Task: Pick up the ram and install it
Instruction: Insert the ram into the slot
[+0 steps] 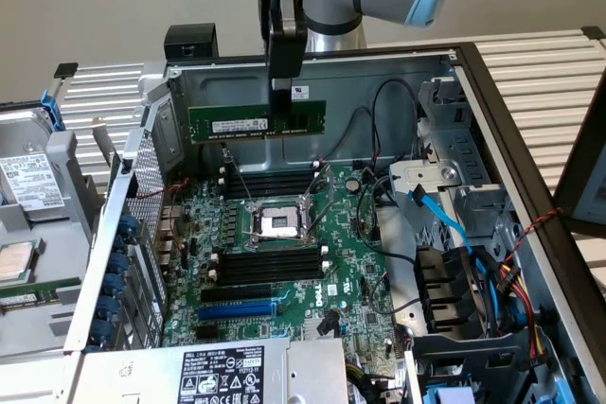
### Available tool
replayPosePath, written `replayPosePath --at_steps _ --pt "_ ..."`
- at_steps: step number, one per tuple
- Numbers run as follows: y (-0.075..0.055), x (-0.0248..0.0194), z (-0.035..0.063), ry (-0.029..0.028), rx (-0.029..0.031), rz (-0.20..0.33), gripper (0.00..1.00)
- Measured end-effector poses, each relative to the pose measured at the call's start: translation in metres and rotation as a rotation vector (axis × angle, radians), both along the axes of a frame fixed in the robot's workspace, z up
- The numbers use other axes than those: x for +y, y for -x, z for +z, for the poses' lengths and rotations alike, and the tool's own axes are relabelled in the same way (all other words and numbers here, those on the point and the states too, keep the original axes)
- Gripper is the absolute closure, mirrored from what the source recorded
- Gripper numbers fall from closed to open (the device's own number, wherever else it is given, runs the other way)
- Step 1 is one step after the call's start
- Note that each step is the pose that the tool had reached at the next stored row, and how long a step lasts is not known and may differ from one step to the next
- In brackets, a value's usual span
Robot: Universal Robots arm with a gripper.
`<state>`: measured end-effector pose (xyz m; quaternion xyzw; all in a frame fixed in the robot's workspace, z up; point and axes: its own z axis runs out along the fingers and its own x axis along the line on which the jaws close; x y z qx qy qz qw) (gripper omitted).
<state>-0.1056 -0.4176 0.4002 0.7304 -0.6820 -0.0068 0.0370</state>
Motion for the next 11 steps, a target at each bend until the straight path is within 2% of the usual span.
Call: replayPosePath --at_steps 7,11 --pt "0.000 0.0000 -0.0127 -0.0006 0.0000 -0.017 0.87" --pt "0.000 0.0000 -0.0200 -0.0036 0.0000 -0.045 0.87"
